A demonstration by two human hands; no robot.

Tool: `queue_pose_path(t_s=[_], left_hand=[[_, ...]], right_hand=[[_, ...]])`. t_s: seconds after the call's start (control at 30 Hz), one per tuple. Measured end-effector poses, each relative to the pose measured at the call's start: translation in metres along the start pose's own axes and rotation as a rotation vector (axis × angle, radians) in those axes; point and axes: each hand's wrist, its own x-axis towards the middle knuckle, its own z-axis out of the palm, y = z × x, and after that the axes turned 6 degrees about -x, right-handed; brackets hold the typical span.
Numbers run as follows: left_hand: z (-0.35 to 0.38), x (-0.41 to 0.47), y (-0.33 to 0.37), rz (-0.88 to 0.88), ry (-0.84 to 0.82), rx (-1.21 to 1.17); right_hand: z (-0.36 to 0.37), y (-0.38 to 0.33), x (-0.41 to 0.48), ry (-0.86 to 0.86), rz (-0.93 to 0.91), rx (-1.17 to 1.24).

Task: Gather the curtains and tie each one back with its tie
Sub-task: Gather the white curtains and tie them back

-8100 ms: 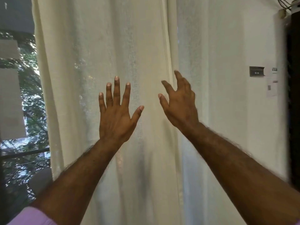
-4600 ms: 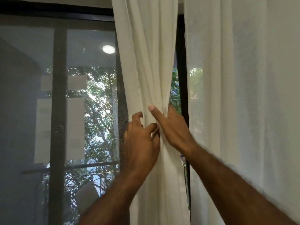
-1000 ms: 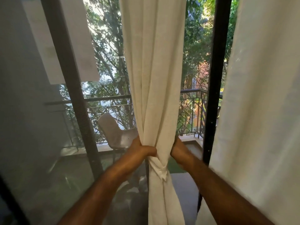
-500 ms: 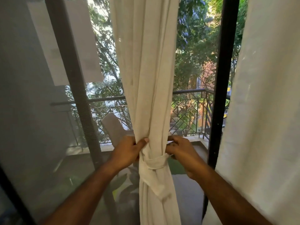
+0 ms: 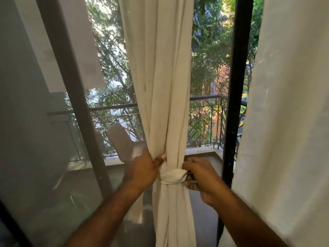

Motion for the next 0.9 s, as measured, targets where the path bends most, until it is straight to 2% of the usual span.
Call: queue_pose_path(t_s=[0.03, 0.07, 0.17, 0.23, 0.3, 0.37, 0.47, 0.57, 0.63, 0.7, 0.8, 0.9], left_hand=[[-0.002, -0.002, 0.005, -0.027, 0.01, -0.054], [-0.007, -0.008, 0.013, -0.072, 0.02, -0.23], [-0.016, -0.023, 0.025, -0.255, -0.095, -0.908], [-0.024, -0.034, 0.026, -0.259, -0.175, -1.081], [-0.024, -0.042, 0.025, -0.177, -0.199, -1.14], [-0.015, -0.046, 0.023, -0.084, -0.108, -1.129], [0.004, -0.047, 0.021, 0.054, 0.159, -0.99], [0.017, -0.044, 0.02, 0.14, 0.346, -0.872], [0.024, -0.042, 0.017, 0.185, 0.401, -0.677], [0.027, -0.043, 0.011, 0.239, 0.393, -0.528], [0.024, -0.047, 0.011, 0.371, 0.278, -0.476], [0.017, -0.051, 0.019, 0.539, 0.128, -0.405]], right_hand=[[0.002, 0.001, -0.002, -0.059, 0.04, 0.145], [0.004, 0.003, -0.004, -0.125, 0.061, 0.28], [0.008, 0.012, -0.006, -0.23, 0.05, 0.501], [0.007, 0.017, -0.005, -0.248, 0.034, 0.588], [0.006, 0.021, -0.003, -0.267, 0.017, 0.667], [0.007, 0.024, -0.004, -0.31, -0.032, 0.724], [0.012, 0.026, -0.009, -0.303, -0.077, 0.761], [0.019, 0.028, -0.013, -0.266, -0.08, 0.623], [0.02, 0.027, -0.013, -0.221, -0.143, 0.504], [0.02, 0.022, -0.015, -0.144, -0.217, 0.429], [0.018, 0.013, -0.016, 0.027, -0.234, 0.3], [0.017, 0.006, -0.017, 0.044, -0.207, 0.244]])
